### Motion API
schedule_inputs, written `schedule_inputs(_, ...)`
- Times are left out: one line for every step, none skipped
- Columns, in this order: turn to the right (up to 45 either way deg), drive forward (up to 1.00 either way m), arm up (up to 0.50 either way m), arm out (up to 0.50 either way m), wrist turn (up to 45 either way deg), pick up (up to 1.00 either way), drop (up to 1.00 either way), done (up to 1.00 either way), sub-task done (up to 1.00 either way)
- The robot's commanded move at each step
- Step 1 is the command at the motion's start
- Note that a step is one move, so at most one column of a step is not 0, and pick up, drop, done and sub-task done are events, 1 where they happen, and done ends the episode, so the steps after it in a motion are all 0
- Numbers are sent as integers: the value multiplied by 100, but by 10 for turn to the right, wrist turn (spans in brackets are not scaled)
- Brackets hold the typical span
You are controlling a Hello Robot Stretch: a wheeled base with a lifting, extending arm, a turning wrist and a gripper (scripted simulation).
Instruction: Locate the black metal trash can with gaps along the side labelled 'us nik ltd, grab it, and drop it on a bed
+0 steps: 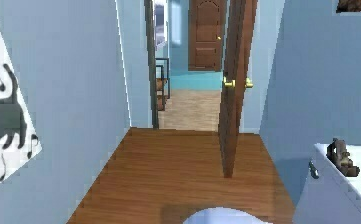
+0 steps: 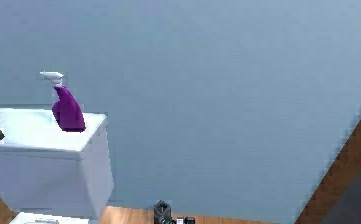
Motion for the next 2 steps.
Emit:
schedule_inputs(0, 0, 0, 0, 450, 0, 0, 0, 0)
schedule_inputs(0, 0, 0, 0, 450, 0, 0, 0, 0)
